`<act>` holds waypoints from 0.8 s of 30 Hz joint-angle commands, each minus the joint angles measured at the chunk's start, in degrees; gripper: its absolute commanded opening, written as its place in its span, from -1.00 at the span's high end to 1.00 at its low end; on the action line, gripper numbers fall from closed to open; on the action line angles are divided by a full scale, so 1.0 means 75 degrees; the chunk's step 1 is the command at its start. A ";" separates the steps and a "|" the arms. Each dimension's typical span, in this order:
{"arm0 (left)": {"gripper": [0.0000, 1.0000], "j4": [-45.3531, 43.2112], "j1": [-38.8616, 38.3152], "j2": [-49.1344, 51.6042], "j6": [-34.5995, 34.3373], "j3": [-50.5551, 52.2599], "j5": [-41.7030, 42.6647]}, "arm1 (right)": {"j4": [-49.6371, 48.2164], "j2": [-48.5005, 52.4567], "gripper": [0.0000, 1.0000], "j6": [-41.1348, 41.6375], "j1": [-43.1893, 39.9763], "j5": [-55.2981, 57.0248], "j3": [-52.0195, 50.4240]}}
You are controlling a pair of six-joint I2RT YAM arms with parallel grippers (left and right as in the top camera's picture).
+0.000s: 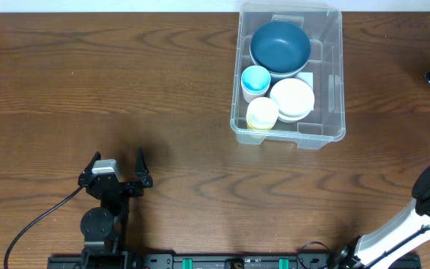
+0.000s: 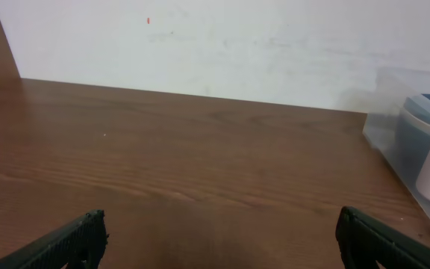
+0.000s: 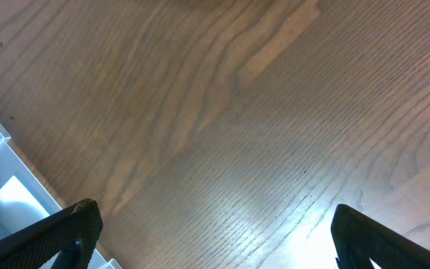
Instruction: Pack container
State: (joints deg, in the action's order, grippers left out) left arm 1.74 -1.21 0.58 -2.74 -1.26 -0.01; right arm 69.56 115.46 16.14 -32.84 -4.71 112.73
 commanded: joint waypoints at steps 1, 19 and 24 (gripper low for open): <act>-0.96 0.0326 0.0038 -0.0041 0.0134 0.0137 -0.0093 | 0.0009 -0.0219 -0.98 0.0073 0.0038 -0.0029 0.0003; -0.96 0.0326 0.0038 -0.0041 0.0134 0.0137 -0.0093 | -0.0172 -0.4683 -0.98 -0.0175 0.3051 0.2929 -0.0956; -0.96 0.0326 0.0038 -0.0041 0.0134 0.0137 -0.0093 | -0.0854 -0.6572 -0.98 -0.0242 0.3622 0.2827 -0.3104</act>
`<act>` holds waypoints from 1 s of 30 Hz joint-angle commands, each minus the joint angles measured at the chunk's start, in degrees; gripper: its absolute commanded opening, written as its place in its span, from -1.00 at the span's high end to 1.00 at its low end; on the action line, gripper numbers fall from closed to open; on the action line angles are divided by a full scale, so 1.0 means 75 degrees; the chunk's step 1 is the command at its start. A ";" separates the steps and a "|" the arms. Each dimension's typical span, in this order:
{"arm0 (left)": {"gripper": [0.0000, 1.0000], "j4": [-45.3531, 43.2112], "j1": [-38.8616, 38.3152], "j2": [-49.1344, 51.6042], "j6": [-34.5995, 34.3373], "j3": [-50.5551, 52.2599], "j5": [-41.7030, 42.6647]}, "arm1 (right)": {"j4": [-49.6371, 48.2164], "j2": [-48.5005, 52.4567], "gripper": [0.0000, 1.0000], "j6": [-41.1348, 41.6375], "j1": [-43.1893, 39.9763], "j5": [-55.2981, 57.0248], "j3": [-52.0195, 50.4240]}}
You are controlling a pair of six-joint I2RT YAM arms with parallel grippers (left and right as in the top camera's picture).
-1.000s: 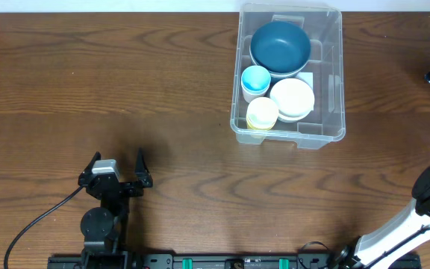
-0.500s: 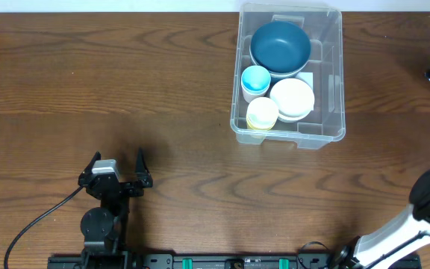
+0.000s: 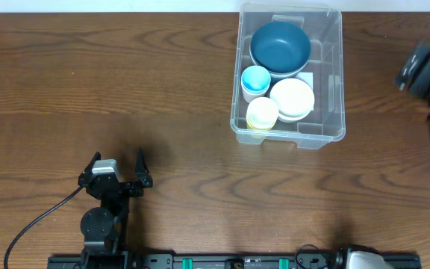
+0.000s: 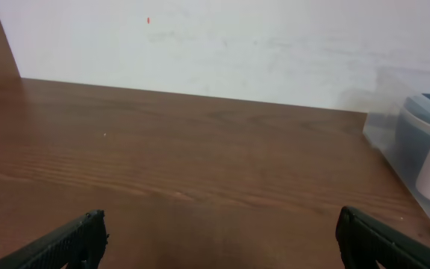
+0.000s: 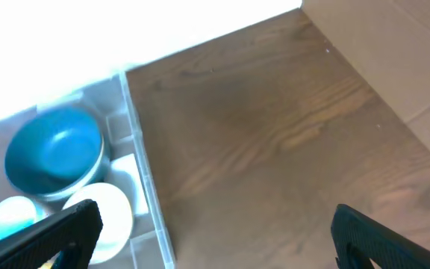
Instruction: Pack container
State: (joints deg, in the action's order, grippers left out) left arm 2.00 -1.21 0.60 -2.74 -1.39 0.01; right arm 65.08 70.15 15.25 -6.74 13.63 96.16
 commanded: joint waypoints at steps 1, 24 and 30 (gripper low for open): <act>-0.96 0.0291 0.0038 -0.0044 0.0134 0.0154 -0.0096 | -0.0799 -0.1032 -0.98 -0.0125 0.0152 0.0096 -0.1513; -0.96 0.0291 0.0038 -0.0044 0.0134 0.0154 -0.0096 | -0.7679 -0.8148 -0.98 -0.1515 0.0423 -0.2250 -1.0518; -0.96 0.0291 0.0038 -0.0044 0.0134 0.0154 -0.0096 | -0.8617 -0.8469 -0.99 -0.1655 0.0650 -0.2259 -1.1575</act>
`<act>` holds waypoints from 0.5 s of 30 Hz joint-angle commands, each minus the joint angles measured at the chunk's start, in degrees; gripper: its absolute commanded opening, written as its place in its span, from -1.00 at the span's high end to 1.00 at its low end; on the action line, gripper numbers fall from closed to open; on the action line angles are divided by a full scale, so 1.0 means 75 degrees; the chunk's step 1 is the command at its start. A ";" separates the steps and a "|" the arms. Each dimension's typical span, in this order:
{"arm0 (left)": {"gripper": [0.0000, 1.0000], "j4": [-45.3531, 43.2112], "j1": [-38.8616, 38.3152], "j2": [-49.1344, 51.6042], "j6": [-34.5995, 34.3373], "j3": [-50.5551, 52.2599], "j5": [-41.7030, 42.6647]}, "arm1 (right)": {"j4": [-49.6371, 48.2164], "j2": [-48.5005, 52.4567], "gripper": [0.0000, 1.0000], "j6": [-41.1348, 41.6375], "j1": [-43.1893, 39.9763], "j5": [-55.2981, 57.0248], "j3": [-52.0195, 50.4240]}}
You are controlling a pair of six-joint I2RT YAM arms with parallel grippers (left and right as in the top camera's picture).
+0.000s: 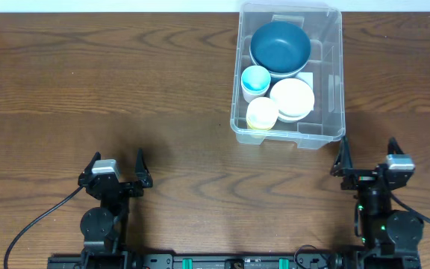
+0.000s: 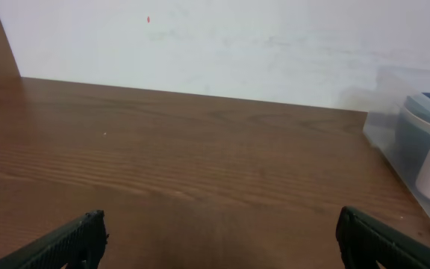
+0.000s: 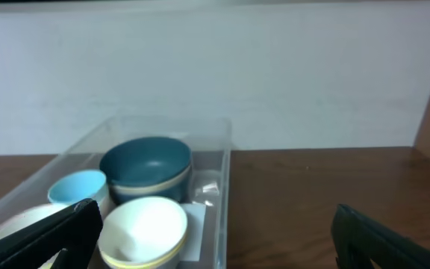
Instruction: Pack container
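A clear plastic container (image 1: 332, 75) stands at the back right of the wooden table. Inside it are a dark blue bowl (image 1: 280, 46), a white bowl (image 1: 292, 99), a light blue cup (image 1: 255, 80) and a pale yellow cup (image 1: 261, 113). My left gripper (image 1: 116, 166) rests open near the front left edge with nothing between its fingers. At the front right, my right gripper (image 1: 366, 155) is open and empty, facing the container (image 3: 226, 161), where the blue bowl (image 3: 146, 161), white bowl (image 3: 144, 228) and blue cup (image 3: 78, 187) show. The container's corner (image 2: 413, 149) shows at the left wrist view's right edge.
A white wall runs behind the table's far edge. Bare wood lies between both grippers and the container. A black cable (image 1: 36, 224) trails from the left arm's base at the front edge.
My right arm was raised at the right edge, looking down on the container. Now its gripper sits low at the front right, facing the container. The left arm has not moved.
First my right gripper was at the far right edge over bare wood beside the container. Then it was raised, looking down into the container. Now it rests open at the front right. The container's contents and the left gripper stayed unchanged.
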State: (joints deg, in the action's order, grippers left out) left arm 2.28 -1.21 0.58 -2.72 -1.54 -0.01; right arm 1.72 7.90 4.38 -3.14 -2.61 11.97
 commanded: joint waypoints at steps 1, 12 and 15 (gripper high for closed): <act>-0.96 0.0254 0.0038 -0.0041 0.0131 0.0175 -0.0090 | -0.0283 -0.0242 -0.99 -0.0254 0.0192 -0.0093 -0.0504; -0.96 0.0254 0.0038 -0.0041 0.0131 0.0175 -0.0093 | -0.0408 -0.1014 -0.98 -0.0595 0.0326 -0.0117 -0.1128; -0.96 0.0254 0.0038 -0.0041 0.0131 0.0175 -0.0090 | -0.0367 -0.1014 -0.99 -0.0912 0.0455 -0.0117 -0.1134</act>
State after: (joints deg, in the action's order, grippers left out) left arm 2.28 -1.21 0.60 -2.72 -1.54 -0.01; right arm -1.10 0.95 0.71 -1.13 -3.09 3.95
